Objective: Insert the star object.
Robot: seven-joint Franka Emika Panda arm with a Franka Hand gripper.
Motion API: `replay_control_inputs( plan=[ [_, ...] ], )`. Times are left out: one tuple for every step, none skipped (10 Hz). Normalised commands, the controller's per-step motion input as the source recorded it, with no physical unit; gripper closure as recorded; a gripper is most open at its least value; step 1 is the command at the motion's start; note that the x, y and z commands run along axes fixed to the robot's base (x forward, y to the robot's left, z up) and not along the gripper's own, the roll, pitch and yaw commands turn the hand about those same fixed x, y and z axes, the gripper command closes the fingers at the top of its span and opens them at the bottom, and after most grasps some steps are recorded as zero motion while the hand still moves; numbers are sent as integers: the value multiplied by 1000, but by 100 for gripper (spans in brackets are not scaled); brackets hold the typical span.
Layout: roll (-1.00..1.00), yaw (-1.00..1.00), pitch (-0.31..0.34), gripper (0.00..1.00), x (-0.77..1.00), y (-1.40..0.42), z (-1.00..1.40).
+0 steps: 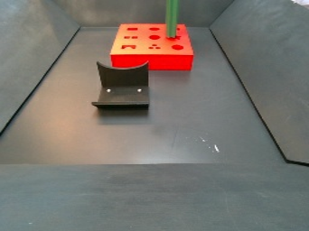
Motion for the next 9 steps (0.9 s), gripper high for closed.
replay_control_inputs(
  plan=[
    [-127, 0, -171, 100, -203, 0, 229],
    [-103, 0, -153, 100, -229, 0, 49],
    [-54, 0, -121, 100, -226, 0, 0],
    [-27, 0, -87, 100, -103, 0, -14],
    [0, 0, -27, 100, 0, 0, -49],
    [0, 0, 0, 100, 0, 0, -54],
    [0, 0, 0, 100, 0, -26, -120],
    [0, -17, -11, 100, 0, 0, -143],
    [0, -120, -9, 100, 0, -20, -166]
  ],
)
